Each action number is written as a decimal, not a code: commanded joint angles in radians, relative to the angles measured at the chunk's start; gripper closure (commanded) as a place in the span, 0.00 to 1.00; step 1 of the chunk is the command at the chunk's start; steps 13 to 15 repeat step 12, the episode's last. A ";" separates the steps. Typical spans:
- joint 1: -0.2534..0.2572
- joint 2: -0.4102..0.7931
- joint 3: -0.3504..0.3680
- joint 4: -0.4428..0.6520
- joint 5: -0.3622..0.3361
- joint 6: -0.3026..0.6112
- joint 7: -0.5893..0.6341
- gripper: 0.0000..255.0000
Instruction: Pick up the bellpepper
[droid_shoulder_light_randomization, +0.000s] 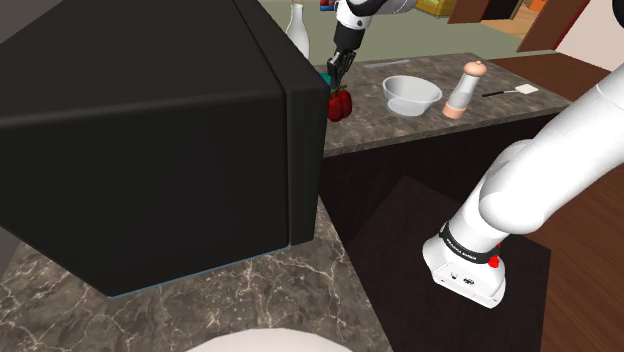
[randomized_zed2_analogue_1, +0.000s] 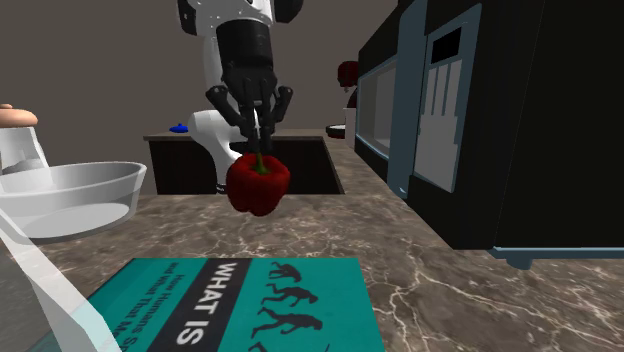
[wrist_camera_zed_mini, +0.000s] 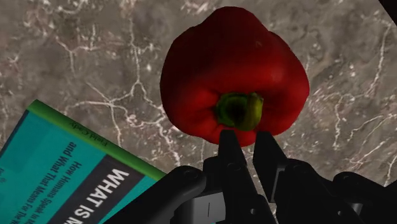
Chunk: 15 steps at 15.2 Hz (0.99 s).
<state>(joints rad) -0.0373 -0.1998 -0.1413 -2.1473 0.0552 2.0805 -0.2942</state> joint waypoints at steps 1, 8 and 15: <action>-0.001 -0.007 0.000 0.020 -0.002 -0.026 0.001 1.00; -0.001 -0.018 0.001 0.103 -0.006 -0.120 0.009 1.00; -0.001 -0.019 0.002 0.131 -0.006 -0.149 0.011 1.00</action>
